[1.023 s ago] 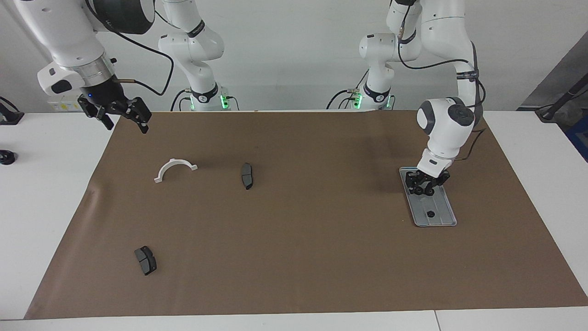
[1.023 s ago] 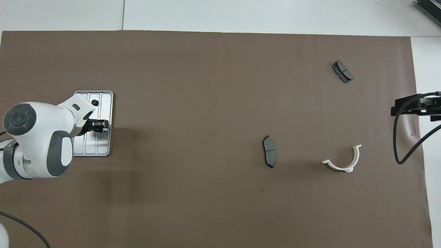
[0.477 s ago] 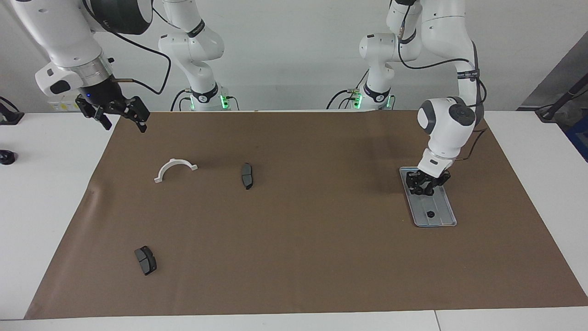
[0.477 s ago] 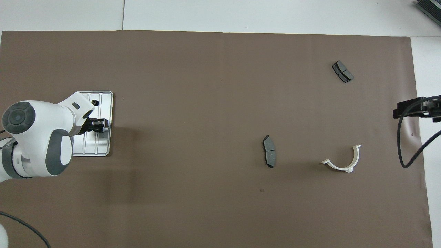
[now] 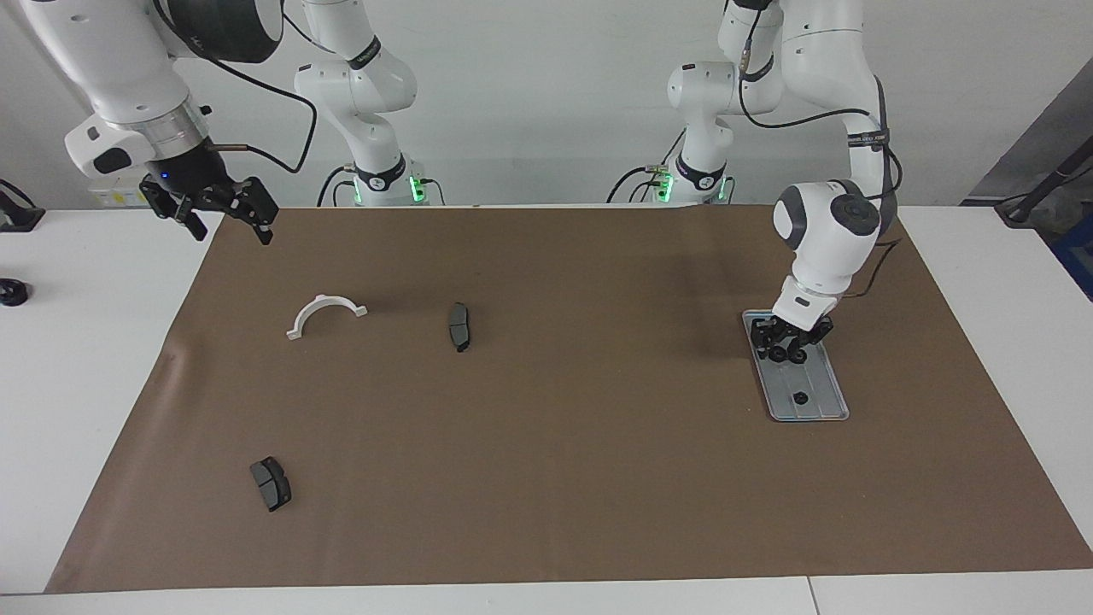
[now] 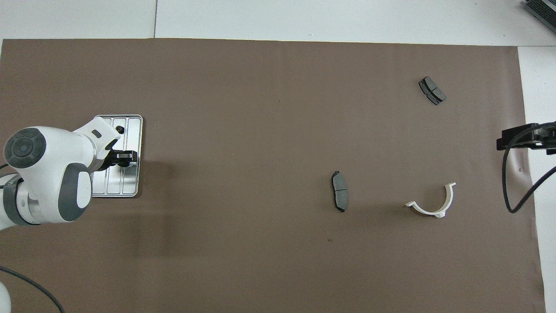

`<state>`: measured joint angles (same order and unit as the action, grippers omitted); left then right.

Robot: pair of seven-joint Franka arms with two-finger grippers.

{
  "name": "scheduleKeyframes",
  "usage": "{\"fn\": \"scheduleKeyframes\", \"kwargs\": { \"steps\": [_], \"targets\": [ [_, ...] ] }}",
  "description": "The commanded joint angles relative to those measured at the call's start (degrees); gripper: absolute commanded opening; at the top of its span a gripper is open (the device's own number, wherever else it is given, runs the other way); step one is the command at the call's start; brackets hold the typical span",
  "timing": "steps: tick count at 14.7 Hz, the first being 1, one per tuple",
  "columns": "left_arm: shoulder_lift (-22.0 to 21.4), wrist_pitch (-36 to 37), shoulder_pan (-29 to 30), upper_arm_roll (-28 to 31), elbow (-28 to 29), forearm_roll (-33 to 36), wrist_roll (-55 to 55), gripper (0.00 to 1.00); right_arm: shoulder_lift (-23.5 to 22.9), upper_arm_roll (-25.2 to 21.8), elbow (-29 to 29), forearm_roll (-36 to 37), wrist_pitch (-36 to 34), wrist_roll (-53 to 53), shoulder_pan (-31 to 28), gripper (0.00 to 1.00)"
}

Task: Place bearing gear from tray to pile
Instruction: 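Close the left gripper on the black bearing in the tray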

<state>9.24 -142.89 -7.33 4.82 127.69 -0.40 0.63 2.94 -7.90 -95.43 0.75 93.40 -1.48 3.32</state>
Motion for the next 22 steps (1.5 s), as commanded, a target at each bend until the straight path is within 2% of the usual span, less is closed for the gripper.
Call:
{"fn": "scheduleKeyframes", "kwargs": {
  "steps": [1, 7, 22],
  "targets": [
    [-0.72, 0.94, -0.93, 0.54, 0.27, 1.36, 1.57, 0.6, 1.46, 0.61, -1.69, 0.3, 1.7, 0.52, 0.1, 1.0],
    [-0.28, -1.52, -0.49, 0.63, 1.32, 1.36, 0.95, 0.6, 1.46, 0.7, -2.66, 1.71, 4.33, -0.36, -0.33, 1.0],
    [0.25, -1.52, -0.14, 0.63, 0.45, 1.36, 0.78, 0.58, 1.63, 0.61, -2.83, 1.62, 3.72, -2.3, -0.07, 1.0]
  ]
}}
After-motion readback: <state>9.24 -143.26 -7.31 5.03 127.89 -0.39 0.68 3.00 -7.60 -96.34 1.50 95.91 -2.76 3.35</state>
